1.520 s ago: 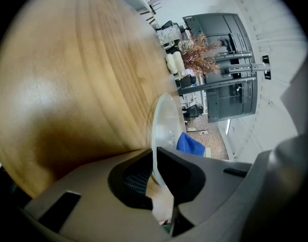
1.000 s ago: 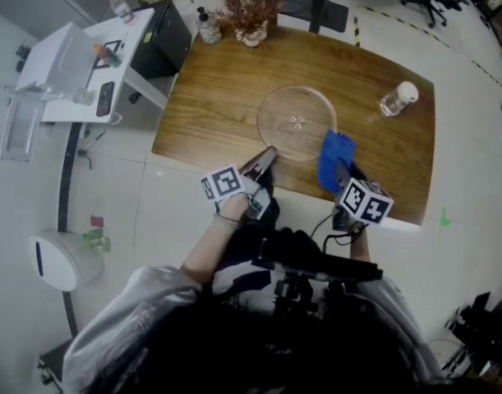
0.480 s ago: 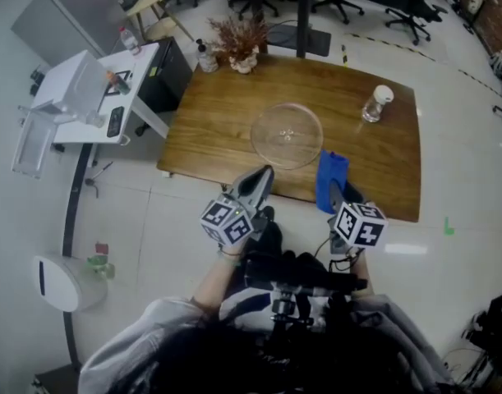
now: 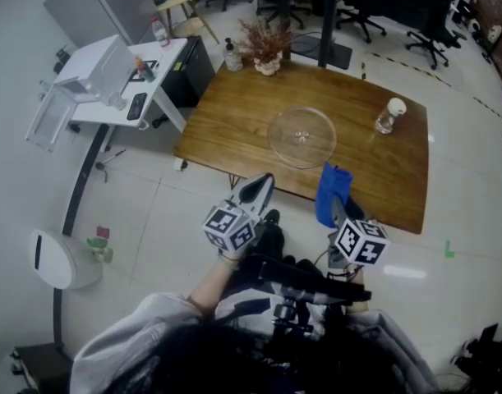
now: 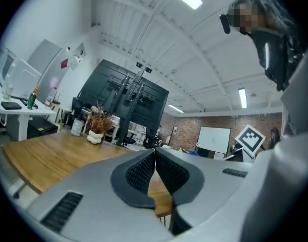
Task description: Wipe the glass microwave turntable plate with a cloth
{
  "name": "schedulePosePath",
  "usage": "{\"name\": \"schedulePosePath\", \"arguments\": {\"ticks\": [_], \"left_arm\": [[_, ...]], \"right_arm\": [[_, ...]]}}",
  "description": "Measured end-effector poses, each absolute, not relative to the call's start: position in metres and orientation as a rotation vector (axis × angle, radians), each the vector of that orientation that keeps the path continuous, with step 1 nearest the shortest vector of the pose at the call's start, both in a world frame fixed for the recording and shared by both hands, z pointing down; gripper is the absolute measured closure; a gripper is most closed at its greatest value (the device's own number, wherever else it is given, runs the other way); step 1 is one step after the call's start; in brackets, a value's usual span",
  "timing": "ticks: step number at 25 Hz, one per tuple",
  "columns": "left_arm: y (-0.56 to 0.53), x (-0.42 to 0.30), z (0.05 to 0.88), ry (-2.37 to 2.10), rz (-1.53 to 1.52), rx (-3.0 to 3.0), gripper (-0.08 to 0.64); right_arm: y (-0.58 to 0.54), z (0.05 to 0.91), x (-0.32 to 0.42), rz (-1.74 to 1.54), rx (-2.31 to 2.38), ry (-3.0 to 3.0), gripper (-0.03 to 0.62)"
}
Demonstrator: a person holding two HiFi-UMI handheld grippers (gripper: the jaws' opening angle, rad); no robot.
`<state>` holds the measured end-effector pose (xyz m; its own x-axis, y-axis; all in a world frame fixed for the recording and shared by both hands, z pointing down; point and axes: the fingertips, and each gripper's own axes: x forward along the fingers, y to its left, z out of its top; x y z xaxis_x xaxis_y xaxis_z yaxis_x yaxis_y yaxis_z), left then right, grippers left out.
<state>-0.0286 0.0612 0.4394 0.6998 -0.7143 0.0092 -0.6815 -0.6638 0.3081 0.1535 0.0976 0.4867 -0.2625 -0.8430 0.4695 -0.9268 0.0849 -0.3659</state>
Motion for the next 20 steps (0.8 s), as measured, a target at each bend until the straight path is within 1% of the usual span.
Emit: {"name": "schedulePosePath", "arguments": {"ticks": [9, 20], "left_arm": [[0.065, -0.023, 0.438, -1.086, -0.148, 2.639, 0.558], [0.058, -0.034, 0.437, -1.106, -0.16, 2.621, 0.558]], "right_arm": [[0.103, 0.485, 0.157, 0.889, 1.832, -2.19, 0.474], [0.096, 0.484, 0.148, 0.86, 1.808, -2.198, 0.474]]}}
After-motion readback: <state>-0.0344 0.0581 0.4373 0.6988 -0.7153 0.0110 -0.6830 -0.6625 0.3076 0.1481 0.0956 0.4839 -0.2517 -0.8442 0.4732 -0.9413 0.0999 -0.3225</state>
